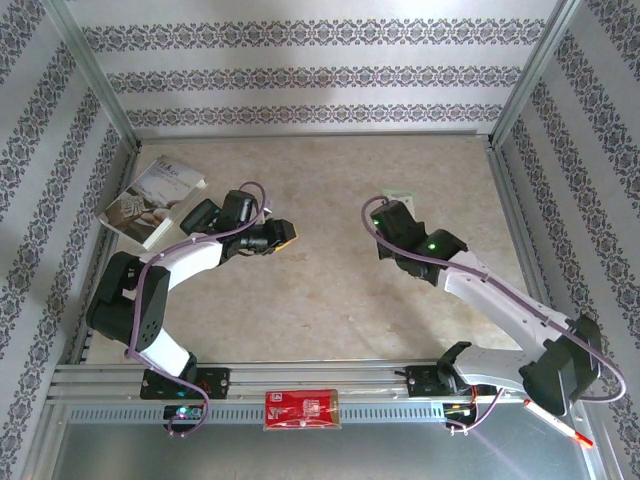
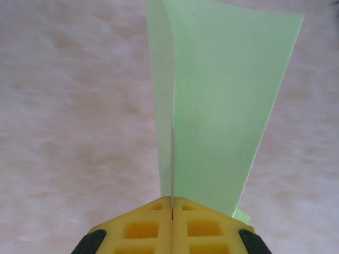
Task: Fold a paper plane with a square sheet of paper (pick it up from the middle)
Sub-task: Turn over the paper at the center of the table.
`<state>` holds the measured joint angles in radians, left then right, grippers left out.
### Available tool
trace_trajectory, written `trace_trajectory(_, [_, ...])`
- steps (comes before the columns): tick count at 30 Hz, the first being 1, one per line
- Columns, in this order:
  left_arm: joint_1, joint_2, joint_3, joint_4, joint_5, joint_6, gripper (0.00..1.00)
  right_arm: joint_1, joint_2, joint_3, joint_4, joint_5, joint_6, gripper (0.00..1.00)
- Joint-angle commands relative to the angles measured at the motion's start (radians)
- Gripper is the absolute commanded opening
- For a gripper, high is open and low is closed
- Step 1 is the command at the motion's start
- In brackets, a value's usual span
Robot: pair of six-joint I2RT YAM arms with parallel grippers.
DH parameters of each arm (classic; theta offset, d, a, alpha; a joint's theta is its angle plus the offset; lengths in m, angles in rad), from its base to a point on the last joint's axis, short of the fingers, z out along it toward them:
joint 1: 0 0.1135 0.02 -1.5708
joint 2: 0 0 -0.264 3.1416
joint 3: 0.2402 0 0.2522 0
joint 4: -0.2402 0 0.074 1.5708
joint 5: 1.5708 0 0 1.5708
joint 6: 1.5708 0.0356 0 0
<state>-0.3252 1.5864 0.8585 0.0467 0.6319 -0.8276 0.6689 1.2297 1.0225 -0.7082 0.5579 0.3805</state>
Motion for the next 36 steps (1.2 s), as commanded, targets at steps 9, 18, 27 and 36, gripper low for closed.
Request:
trace_trajectory(9, [0.111,-0.062,-0.019,-0.118,-0.046,0.034,0.36,0.236,0.433,0.226,-0.408,0.442,0.138,0.00])
trace_trajectory(18, [0.197,-0.084,-0.013,-0.134,-0.055,0.025,0.41,0.395,0.747,0.398,-0.404,0.305,0.207,0.01])
trace_trajectory(27, [0.245,-0.173,-0.002,-0.180,-0.113,0.040,0.47,0.483,0.905,0.542,-0.307,0.143,0.204,0.09])
trace_trajectory(36, [0.245,-0.187,-0.009,-0.196,-0.084,0.067,0.48,0.488,0.798,0.516,-0.119,-0.063,0.168,0.35])
